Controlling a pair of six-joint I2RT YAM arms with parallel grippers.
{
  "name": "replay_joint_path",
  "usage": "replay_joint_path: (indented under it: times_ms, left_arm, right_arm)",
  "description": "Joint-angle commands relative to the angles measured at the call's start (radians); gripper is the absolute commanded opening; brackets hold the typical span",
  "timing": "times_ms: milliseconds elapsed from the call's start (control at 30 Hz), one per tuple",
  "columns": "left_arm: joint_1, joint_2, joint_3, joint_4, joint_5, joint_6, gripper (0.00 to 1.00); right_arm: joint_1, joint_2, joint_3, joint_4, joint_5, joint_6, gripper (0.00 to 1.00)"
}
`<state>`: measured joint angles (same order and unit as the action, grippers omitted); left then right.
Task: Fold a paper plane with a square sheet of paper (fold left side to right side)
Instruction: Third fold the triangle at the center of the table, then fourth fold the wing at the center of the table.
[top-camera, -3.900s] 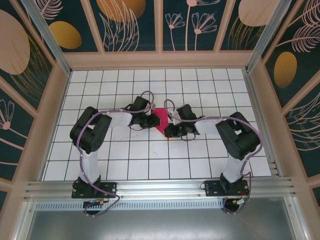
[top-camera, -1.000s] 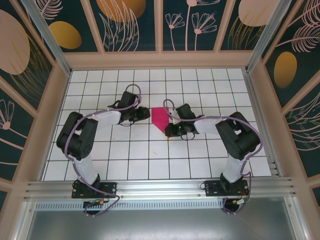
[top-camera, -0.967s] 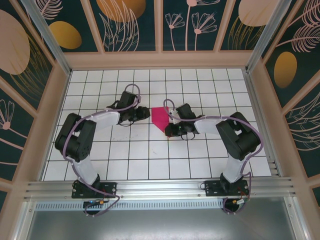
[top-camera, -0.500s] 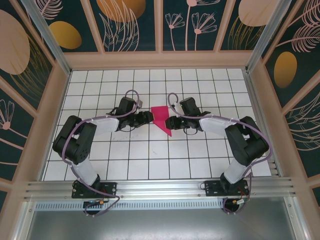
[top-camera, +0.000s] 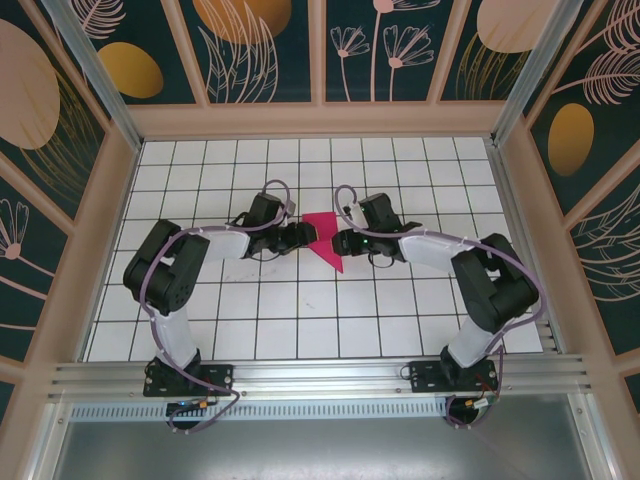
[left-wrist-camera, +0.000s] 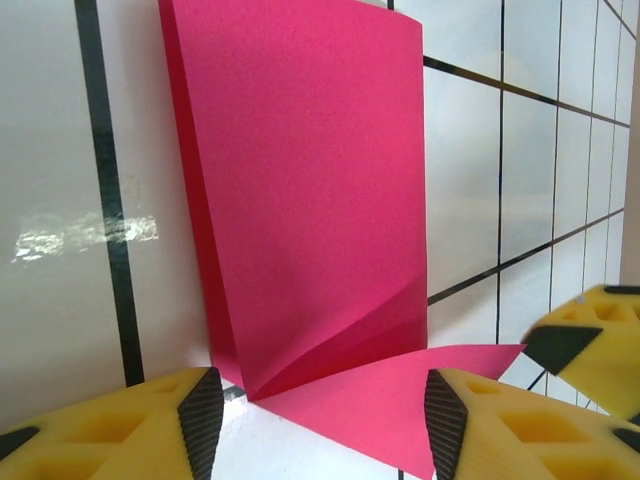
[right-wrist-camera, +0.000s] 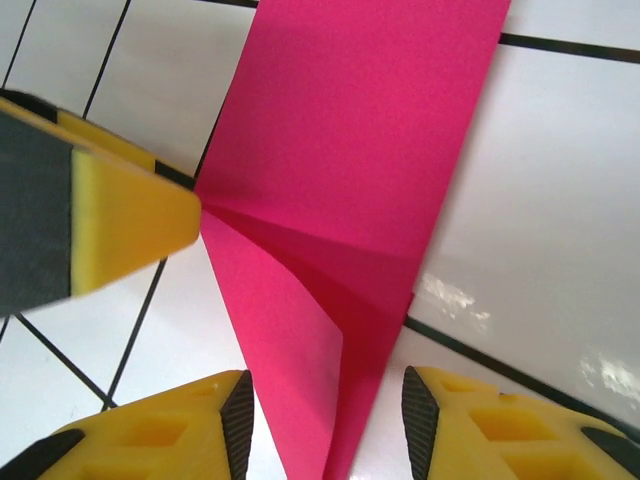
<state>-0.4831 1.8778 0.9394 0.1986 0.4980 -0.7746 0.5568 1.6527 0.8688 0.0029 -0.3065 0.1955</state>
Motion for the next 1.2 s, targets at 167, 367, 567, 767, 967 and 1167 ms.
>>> replay_joint_path:
  times_ms: [167, 367, 567, 767, 967, 1167]
  left_arm:
    - [-0.01, 0.016, 0.028, 0.015, 0.014, -0.011, 0.4]
    - [-0.011, -0.014, 0.027, -0.001, 0.002, -0.015, 0.28]
    - [-0.012, -0.031, 0.063, -0.012, 0.004, -0.018, 0.23]
    - [-0.015, -0.036, 0.07, -0.017, 0.01, -0.026, 0.21]
    - [-0.018, -0.033, 0.08, -0.024, 0.012, -0.029, 0.2]
    - [-0.02, -0.034, 0.088, -0.031, 0.012, -0.03, 0.2]
  right_arm:
    - [0.028, -0.145, -0.142, 0.119, 0.079, -0.043, 0.52]
    - [0.16, -0.18, -0.175, 0.171, 0.301, -0.142, 0.57]
    - [0.23, -0.104, -0.15, 0.22, 0.353, -0.206, 0.59]
    - [0.252, -0.003, -0.099, 0.237, 0.383, -0.237, 0.59]
    - [0.252, 0.046, -0.07, 0.24, 0.401, -0.238, 0.58]
    - [0.252, 0.089, -0.053, 0.234, 0.417, -0.24, 0.53]
